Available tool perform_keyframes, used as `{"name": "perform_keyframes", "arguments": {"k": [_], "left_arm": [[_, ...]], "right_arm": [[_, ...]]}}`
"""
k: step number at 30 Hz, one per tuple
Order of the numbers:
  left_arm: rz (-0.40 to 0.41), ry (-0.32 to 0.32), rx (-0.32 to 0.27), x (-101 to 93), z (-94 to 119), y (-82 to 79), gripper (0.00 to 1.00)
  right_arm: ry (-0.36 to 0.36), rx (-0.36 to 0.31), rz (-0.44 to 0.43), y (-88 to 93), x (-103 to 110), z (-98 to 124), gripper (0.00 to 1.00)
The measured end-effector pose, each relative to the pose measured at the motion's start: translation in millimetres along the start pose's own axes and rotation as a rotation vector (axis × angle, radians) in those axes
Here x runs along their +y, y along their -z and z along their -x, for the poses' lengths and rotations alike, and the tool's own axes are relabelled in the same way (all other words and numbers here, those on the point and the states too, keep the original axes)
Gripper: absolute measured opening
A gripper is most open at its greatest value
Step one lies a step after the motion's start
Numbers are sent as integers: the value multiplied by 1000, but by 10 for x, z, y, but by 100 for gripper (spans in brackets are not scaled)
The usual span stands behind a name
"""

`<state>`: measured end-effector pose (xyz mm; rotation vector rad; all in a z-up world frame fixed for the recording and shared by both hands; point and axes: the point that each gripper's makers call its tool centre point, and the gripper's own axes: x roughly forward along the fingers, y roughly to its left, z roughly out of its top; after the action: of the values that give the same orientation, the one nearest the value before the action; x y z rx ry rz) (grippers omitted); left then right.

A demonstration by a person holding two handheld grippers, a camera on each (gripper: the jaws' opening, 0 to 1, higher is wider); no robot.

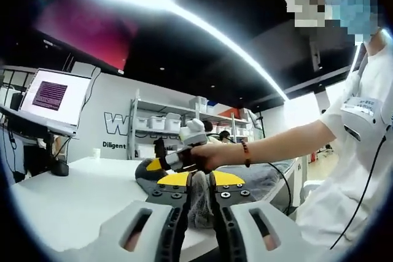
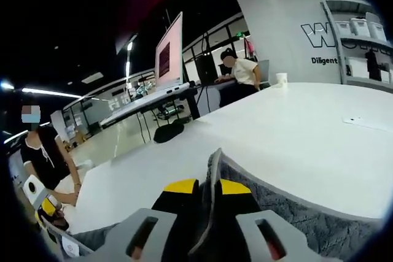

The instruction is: Open the folded towel by lifting each exposed corner and separating the folded layers until the towel lies flat within the target outline without major curled edges

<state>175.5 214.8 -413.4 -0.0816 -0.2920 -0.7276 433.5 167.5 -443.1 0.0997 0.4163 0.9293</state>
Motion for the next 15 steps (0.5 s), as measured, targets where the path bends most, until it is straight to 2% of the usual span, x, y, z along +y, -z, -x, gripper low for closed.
{"name": "perform_keyframes", "arguments": {"k": [7, 13, 15], "left_arm": [[-4, 5, -4, -31, -49, -33, 10], [2, 43, -22, -110, -151, -94, 10], [-15, 53, -6, -144, -175, -73, 11]], "right_arm": [[3, -6, 0, 0, 21, 20, 6], [19, -24, 9, -101, 10, 87, 4], [27, -24, 19, -111, 3, 113, 4]]}}
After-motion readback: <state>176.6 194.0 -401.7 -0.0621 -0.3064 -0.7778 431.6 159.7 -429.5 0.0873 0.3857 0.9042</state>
